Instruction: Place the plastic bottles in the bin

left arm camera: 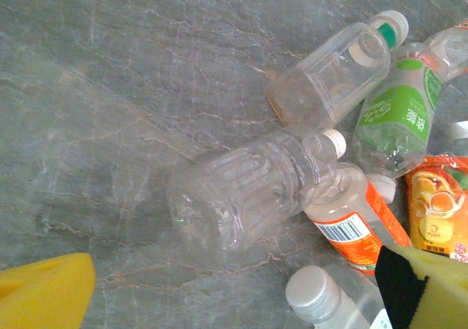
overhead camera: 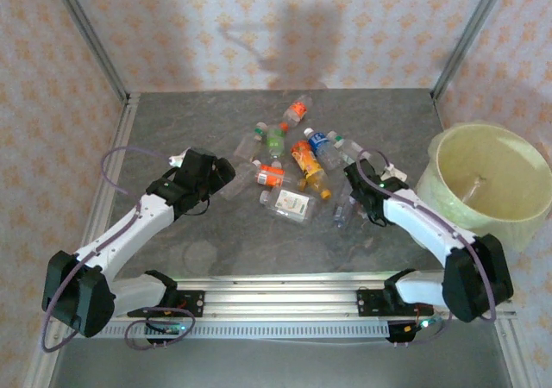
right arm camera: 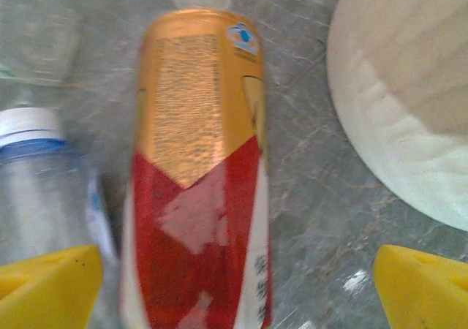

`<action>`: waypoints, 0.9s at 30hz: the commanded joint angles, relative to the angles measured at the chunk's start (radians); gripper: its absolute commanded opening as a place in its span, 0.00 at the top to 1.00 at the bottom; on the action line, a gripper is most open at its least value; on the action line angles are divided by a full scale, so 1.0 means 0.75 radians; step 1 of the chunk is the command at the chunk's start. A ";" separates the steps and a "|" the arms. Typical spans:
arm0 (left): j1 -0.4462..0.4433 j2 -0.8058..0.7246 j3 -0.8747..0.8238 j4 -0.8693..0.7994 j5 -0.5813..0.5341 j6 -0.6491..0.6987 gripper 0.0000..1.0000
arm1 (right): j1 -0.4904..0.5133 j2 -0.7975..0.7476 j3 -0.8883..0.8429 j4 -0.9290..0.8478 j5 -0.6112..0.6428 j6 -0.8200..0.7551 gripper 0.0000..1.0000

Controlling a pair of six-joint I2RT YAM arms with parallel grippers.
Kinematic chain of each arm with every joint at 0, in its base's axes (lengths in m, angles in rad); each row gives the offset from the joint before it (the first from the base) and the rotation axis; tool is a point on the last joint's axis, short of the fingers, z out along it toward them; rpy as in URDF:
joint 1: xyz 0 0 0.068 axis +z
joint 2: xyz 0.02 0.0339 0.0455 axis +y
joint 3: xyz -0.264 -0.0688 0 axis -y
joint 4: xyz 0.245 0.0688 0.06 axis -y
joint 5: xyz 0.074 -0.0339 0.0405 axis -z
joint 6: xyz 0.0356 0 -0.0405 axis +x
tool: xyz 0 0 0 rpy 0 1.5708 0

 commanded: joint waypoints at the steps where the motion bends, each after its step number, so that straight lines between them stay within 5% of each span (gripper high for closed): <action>1: -0.004 0.020 0.057 -0.068 -0.086 0.069 0.00 | -0.008 0.069 -0.031 0.084 0.063 0.030 0.05; 10: -0.004 0.143 0.073 -0.023 -0.012 0.001 0.00 | -0.049 0.097 -0.198 0.404 -0.065 0.003 0.13; 16: -0.004 0.141 0.030 -0.084 -0.102 -0.070 0.00 | -0.049 0.074 -0.217 0.519 -0.114 -0.185 0.33; 24: -0.004 0.117 0.046 -0.067 -0.127 -0.185 0.00 | -0.033 -0.069 -0.091 0.356 -0.079 -0.391 0.42; 27: -0.004 0.077 0.014 -0.077 -0.121 -0.239 0.00 | -0.035 -0.238 -0.055 0.371 -0.202 -0.509 0.44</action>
